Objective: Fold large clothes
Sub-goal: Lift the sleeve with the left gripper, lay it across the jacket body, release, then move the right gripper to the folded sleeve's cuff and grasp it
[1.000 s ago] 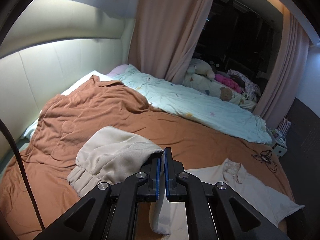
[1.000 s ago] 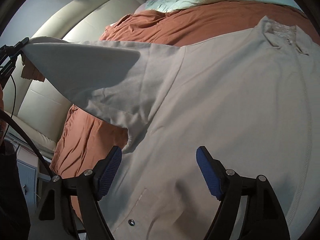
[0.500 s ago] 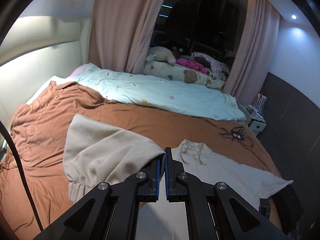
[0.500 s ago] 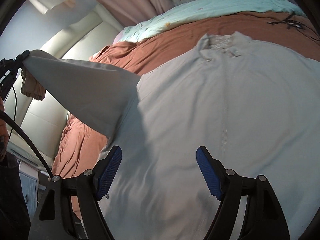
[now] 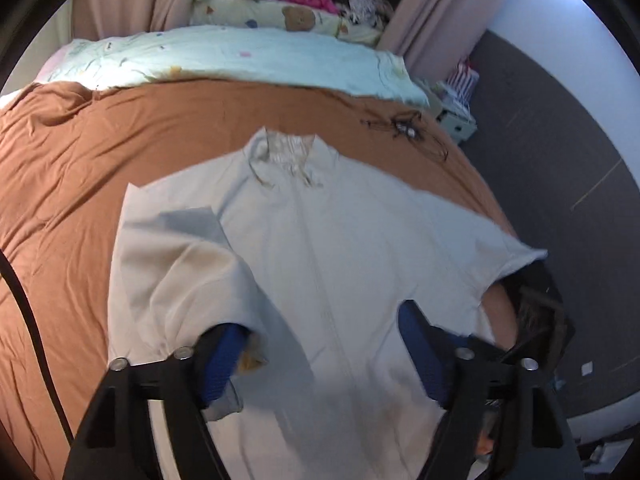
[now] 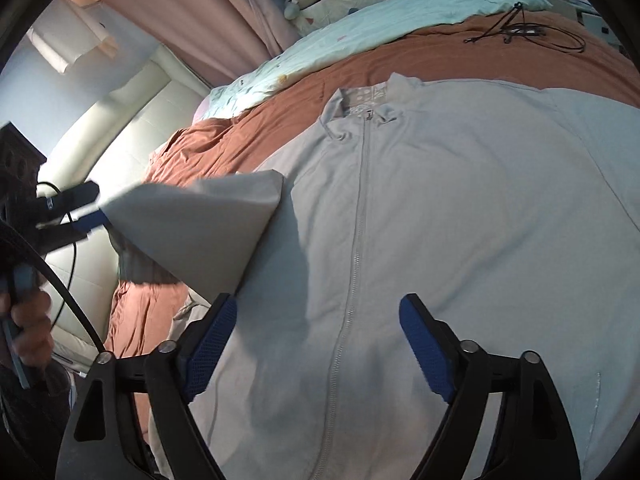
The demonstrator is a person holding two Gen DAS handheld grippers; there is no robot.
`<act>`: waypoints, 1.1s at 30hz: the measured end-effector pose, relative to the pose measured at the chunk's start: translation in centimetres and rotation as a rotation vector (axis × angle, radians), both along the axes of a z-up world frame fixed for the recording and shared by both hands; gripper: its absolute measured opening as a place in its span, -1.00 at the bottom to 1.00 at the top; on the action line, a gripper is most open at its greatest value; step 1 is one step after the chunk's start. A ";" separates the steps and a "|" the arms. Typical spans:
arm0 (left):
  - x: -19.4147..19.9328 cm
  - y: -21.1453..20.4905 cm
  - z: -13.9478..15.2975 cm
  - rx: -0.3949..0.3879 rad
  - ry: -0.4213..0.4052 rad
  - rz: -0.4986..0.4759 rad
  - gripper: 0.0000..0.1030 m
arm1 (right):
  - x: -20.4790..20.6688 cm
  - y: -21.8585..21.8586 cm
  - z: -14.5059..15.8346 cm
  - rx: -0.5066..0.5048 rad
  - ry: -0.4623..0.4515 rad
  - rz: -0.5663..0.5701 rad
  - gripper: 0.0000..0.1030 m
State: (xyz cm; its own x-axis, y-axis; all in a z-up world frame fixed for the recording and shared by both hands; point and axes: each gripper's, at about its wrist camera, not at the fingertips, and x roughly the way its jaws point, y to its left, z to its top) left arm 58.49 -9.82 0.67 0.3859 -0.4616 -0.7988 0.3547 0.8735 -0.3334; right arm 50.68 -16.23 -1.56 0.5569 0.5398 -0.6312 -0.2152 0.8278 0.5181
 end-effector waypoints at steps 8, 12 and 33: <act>-1.8 3.2 -3.1 -0.071 0.092 0.013 0.70 | -1.0 2.8 1.1 -0.045 -0.021 0.050 0.62; -2.8 5.6 -3.0 -0.141 0.114 0.022 0.81 | -0.7 4.1 1.5 -0.043 -0.035 0.083 0.62; -10.0 20.2 -8.2 0.041 0.085 0.335 0.48 | -1.1 17.8 -1.5 -0.206 -0.031 0.394 0.62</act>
